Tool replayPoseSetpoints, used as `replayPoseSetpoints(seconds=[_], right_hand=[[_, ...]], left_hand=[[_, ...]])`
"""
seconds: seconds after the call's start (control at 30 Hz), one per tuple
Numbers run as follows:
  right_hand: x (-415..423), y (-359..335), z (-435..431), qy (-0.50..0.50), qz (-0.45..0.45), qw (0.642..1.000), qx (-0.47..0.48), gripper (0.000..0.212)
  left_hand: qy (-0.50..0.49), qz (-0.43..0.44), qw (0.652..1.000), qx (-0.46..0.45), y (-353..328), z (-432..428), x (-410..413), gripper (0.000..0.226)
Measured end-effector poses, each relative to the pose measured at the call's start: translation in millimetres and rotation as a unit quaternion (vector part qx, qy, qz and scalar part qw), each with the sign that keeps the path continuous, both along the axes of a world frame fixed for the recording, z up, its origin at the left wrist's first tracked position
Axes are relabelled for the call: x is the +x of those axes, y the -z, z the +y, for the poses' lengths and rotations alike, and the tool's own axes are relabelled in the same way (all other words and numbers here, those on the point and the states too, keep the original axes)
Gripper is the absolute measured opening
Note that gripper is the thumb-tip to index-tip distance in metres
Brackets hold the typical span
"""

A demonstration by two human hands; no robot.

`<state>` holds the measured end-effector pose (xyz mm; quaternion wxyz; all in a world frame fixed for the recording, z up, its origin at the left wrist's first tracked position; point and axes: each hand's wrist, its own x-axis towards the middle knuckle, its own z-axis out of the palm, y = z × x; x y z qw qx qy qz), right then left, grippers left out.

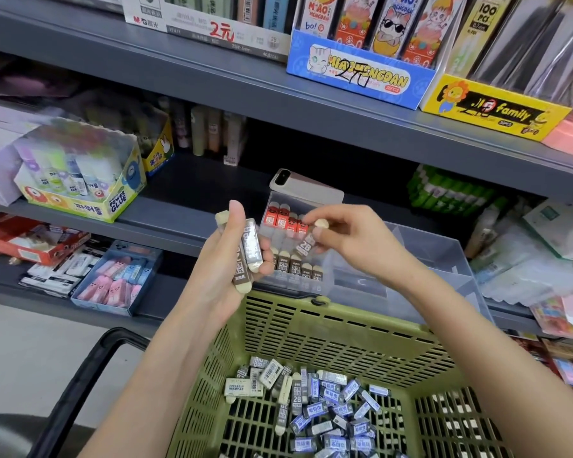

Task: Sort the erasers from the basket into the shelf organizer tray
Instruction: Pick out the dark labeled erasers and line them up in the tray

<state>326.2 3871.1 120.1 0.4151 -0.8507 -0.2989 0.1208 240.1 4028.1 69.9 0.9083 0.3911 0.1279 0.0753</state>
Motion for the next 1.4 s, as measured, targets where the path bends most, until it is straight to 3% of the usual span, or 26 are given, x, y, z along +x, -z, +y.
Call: replayPoseSetpoints(seconds=[0.1,0.47,0.53,0.6,0.67,0.73,0.83,0.97,1.1,1.17,1.23,1.27,1.33,1.4], right_hand=[[11,9,-7,-0.009,-0.026,0.996,-0.089,0.017],[16,27,-3,-0.046,0.033,0.994,-0.098,0.016],[15,35,-3,-0.053,-0.092,0.978,-0.180,0.016],[12,43,-2,-0.081,-0.282,0.908,-0.301,0.027],[12,46,-2,-0.093,-0.331,0.878,-0.333,0.034],[13,46,-1,-0.099,-0.300,0.893,-0.320,0.036],[12,46,4,-0.064,-0.209,0.943,-0.249,0.041],[10,47,5,-0.044,-0.170,0.958,-0.225,0.049],[1,37,5,-0.016,-0.285,0.925,-0.251,0.040],[-9,27,6,0.028,-0.290,0.946,-0.144,0.028],[-20,15,10,0.026,-0.183,0.983,-0.003,0.027],[-25,10,14,0.010,-0.134,0.991,0.021,0.032],[-32,4,23,-0.020,-0.099,0.995,-0.011,0.039],[-37,1,28,-0.034,-0.134,0.988,-0.068,0.037]], left_hand=[[-0.012,0.006,1.000,-0.010,-1,3,0,0.055],[-0.026,0.012,0.999,-0.025,0,6,1,0.052],[-0.023,0.009,0.999,-0.024,0,6,1,0.052],[-0.020,0.010,0.999,-0.025,-1,5,0,0.055],[-0.017,0.010,0.999,-0.026,-2,4,0,0.056],[-0.015,0.009,1.000,-0.026,-1,4,0,0.053],[-0.012,0.008,1.000,-0.026,-1,3,-1,0.050],[-0.011,0.007,1.000,-0.021,-1,2,-1,0.049],[-0.003,0.013,1.000,-0.018,-1,1,-2,0.051],[0.005,0.015,1.000,-0.004,-1,1,-1,0.052],[0.021,0.011,0.999,0.026,0,-1,-2,0.059],[0.033,0.006,0.998,0.047,1,-2,-2,0.065],[0.054,-0.002,0.994,0.092,2,-5,-3,0.077],[0.051,-0.003,0.992,0.115,2,-10,-4,0.079]])
